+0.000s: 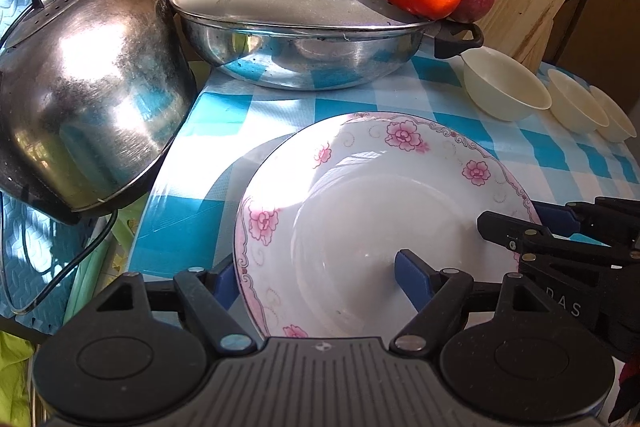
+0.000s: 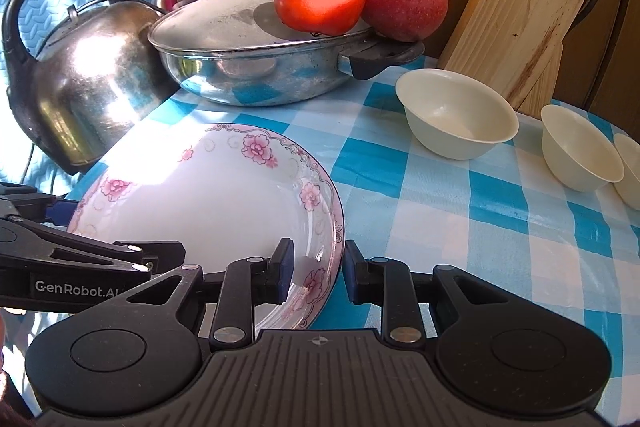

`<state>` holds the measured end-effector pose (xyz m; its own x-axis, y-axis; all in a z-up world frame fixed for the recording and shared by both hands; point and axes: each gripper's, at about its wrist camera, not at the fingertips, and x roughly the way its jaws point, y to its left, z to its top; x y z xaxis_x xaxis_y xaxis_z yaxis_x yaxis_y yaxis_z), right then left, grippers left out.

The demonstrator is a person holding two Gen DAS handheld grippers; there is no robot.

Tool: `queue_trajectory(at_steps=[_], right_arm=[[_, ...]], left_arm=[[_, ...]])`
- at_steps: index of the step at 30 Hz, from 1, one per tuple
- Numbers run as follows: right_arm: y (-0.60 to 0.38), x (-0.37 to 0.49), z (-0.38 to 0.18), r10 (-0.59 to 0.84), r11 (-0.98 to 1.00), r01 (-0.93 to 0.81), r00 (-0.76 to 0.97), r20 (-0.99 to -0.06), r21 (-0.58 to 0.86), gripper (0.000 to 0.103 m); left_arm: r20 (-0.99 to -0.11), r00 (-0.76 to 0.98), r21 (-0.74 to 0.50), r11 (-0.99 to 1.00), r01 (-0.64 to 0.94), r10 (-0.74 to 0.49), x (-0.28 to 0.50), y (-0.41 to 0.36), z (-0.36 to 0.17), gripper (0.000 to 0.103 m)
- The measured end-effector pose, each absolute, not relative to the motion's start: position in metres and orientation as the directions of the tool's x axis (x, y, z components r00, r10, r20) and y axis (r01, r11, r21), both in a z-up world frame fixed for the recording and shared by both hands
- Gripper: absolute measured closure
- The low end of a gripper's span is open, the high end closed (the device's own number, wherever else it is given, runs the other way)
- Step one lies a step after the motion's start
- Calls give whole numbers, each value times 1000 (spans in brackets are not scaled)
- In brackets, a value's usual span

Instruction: Organize plates and bowls

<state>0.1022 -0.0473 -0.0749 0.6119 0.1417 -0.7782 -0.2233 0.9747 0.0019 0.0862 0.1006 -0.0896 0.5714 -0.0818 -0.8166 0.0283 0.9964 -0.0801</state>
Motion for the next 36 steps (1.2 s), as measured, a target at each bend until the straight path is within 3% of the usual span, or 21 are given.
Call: queue_trajectory(at_steps=[3, 12, 36], right_arm=[[-48, 102, -79, 160, 973, -231, 615, -772, 17, 62], [-43, 100, -75, 125, 973, -229, 621, -773, -27, 69], [-51, 83, -59, 79, 978, -197, 674, -734, -76, 69]], left_arm=[[-802, 593, -67, 997, 33, -74, 85, 98, -91, 25], [-804, 588, -82, 996, 40, -90, 89, 96, -92, 23], [-773, 619, -120, 990, 70, -138, 81, 88, -79, 26]])
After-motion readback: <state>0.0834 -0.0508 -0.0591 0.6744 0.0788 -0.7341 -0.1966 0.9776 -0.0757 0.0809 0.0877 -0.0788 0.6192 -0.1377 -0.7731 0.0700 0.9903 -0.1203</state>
